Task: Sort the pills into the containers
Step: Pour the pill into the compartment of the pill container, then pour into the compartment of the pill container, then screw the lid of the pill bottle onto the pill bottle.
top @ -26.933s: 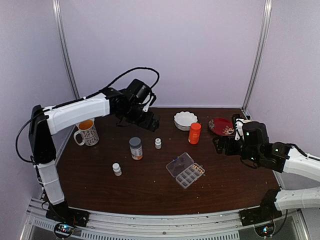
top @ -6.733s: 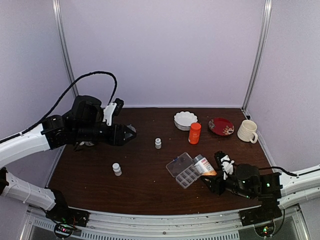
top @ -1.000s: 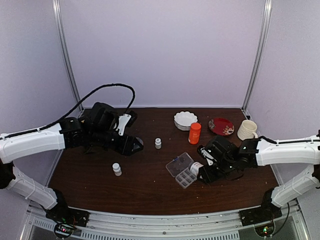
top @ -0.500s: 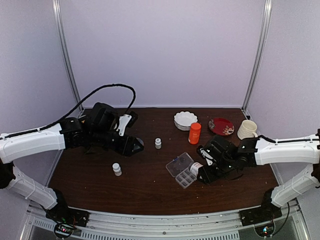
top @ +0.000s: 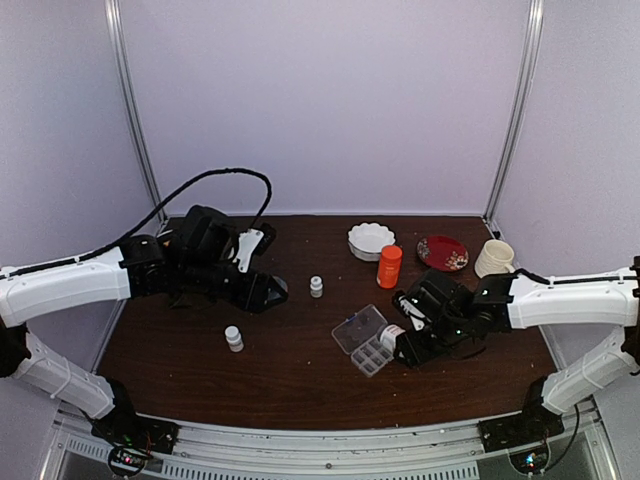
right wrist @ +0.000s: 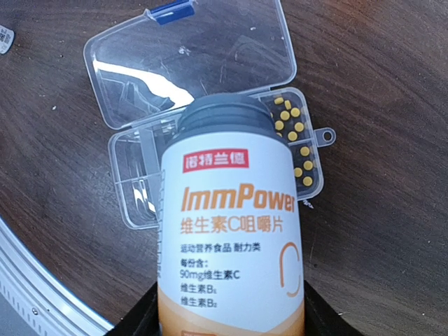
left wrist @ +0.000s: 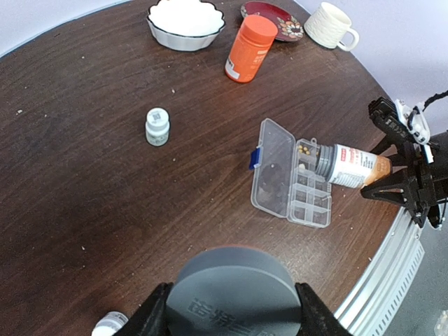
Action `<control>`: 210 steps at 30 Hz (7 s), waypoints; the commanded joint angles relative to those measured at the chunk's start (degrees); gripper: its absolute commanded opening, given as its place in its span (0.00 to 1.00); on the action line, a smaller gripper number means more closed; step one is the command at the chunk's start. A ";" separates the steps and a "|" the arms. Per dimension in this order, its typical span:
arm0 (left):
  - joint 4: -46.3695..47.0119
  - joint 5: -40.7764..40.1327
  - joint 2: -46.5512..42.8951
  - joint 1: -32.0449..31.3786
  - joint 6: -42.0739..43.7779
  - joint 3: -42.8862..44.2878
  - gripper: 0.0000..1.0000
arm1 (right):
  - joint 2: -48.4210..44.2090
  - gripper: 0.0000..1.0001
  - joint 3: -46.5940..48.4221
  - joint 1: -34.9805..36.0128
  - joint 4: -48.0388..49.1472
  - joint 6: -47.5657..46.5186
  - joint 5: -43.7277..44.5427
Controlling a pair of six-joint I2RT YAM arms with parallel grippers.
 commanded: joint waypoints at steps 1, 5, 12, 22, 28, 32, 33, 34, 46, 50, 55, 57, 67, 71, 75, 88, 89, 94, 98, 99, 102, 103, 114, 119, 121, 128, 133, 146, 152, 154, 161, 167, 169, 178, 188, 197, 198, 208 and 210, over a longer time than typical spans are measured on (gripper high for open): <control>0.67 0.14 0.24 -0.39 0.31 1.18 0.00 | -0.92 0.00 0.81 0.23 -0.91 0.06 2.17; 0.62 0.05 0.30 -0.43 0.26 1.15 0.00 | -2.98 0.00 -0.23 0.23 0.26 0.36 1.44; 0.69 0.20 0.69 -0.65 0.26 1.77 0.00 | 0.37 0.00 0.18 0.52 -1.58 0.14 1.67; 0.50 0.08 0.82 -0.79 0.42 1.71 0.00 | -3.18 0.00 -1.48 0.28 3.32 0.92 2.94; 0.45 0.02 1.06 -0.83 0.37 1.79 0.00 | -1.18 0.00 -0.44 0.41 1.65 0.61 1.30; 0.40 0.03 1.16 -0.91 0.37 1.88 0.00 | 1.64 0.00 1.57 0.21 -3.17 -0.21 2.45; 0.43 0.07 1.23 -0.92 0.35 1.89 0.00 | 1.60 0.00 1.58 0.39 -2.78 -0.35 2.46; 0.41 0.09 1.22 -0.87 0.40 1.89 0.00 | 0.51 0.00 0.62 0.40 -0.91 0.08 1.97; 0.47 0.03 1.32 -0.92 0.53 1.88 0.00 | -0.31 0.00 1.05 0.15 -1.72 -0.19 3.65; 0.45 0.12 1.46 -0.91 0.53 1.97 0.00 | -3.96 0.00 -2.29 0.08 2.29 0.36 1.61; 0.45 0.20 1.54 -0.91 0.54 2.21 0.00 | -6.54 0.00 -3.43 0.07 1.83 0.34 0.24; 0.45 0.23 1.71 -0.95 0.53 2.45 0.00 | -7.68 0.00 -3.88 0.07 1.21 0.55 0.09; 0.42 0.40 2.35 -1.34 0.53 3.04 0.00 | -8.00 0.00 -6.02 0.15 0.49 1.11 1.66; 0.43 0.19 2.30 -1.44 0.44 2.77 0.00 | -6.92 0.00 -4.30 0.34 -1.60 0.53 0.91; 0.46 0.19 2.36 -1.44 0.37 2.68 0.00 | -5.27 0.00 -3.60 0.28 -3.34 0.44 2.17; 0.41 0.05 2.51 -1.52 0.40 2.60 0.00 | -4.26 0.00 -3.03 0.59 -3.58 0.12 1.33; 0.46 0.11 2.48 -1.48 0.36 2.59 0.00 | -2.87 0.00 -1.85 0.76 -5.73 -0.51 1.58; 0.48 0.08 2.49 -1.47 0.43 2.54 0.00 | -6.15 0.00 -4.61 0.69 -1.09 0.89 0.98; 0.43 0.26 2.82 -1.49 0.34 2.84 0.00 | -3.54 0.00 -2.03 0.77 -4.50 -0.60 1.08; 0.43 0.26 2.88 -1.51 0.35 2.93 0.00 | -4.99 0.00 -2.92 0.76 -2.86 -0.08 0.85; 0.45 0.26 2.76 -1.60 0.37 2.94 0.00 | -3.82 0.00 -1.73 0.67 -5.27 -0.33 3.04; 0.41 0.17 2.82 -1.61 0.29 2.87 0.00 | -2.20 0.00 -0.22 0.72 -7.90 -1.04 3.89; 0.37 0.30 2.84 -1.69 0.44 2.84 0.00 | -5.78 0.00 -3.05 0.67 -0.45 0.17 -0.45; 0.42 0.11 2.67 -1.63 0.44 2.59 0.00 | -3.51 0.00 -0.80 0.67 -4.42 -0.81 0.08; 0.42 0.20 2.73 -1.63 0.44 2.59 0.00 | -6.35 0.00 -2.37 0.62 -1.67 0.14 0.46; 0.48 0.20 2.74 -1.71 0.44 2.84 0.00 | -7.36 0.00 -3.08 0.58 -2.37 -0.24 -0.21; 0.46 0.37 2.81 -1.74 0.27 2.72 0.00 | -12.46 0.00 -7.53 0.58 2.86 -0.50 0.41; -1.29 0.69 2.78 -2.03 0.37 5.01 0.00 | -27.91 0.00 -20.79 0.58 23.82 -4.11 0.61; -1.70 1.21 2.74 -2.18 -0.08 6.23 0.00 | -37.98 0.00 -23.63 0.58 30.29 -7.91 2.03; -2.10 1.80 3.00 -2.23 -0.29 7.24 0.00 | -40.37 0.00 -24.21 0.58 33.78 -10.24 2.07; -3.97 6.33 1.67 -2.28 -2.65 12.07 0.00 | -40.50 0.00 -23.01 0.62 54.04 -17.26 5.74; -5.68 6.13 -2.28 -2.32 -4.61 14.72 0.00 | -32.65 0.00 -16.70 0.62 74.20 -29.06 2.26; -5.65 6.05 -3.19 -2.31 -5.23 14.99 0.00 | -29.96 0.00 -11.41 0.58 75.47 -33.91 -1.41; -4.00 8.98 -5.87 -2.27 -9.34 15.28 0.00 | -26.95 0.00 -9.70 0.51 91.37 -38.56 -2.92; 10.81 26.24 -7.88 -1.28 -23.48 16.35 0.00 | -21.07 0.00 -12.38 1.83 85.90 -40.16 -18.25; 23.95 31.95 -7.58 -1.16 -32.86 13.29 0.00 | -16.63 0.00 -4.95 6.63 71.95 -45.60 -20.04; 24.25 32.14 -7.39 -1.18 -33.18 13.28 0.00 | -16.03 0.00 -4.40 7.21 71.41 -45.93 -19.70; 22.72 32.32 -7.08 -1.17 -32.61 13.30 0.00 | -10.39 0.00 1.46 9.82 67.72 -46.85 -16.81; 22.10 32.07 -7.17 -1.22 -32.34 13.30 0.00 | -9.69 0.00 2.51 10.21 66.34 -47.07 -15.44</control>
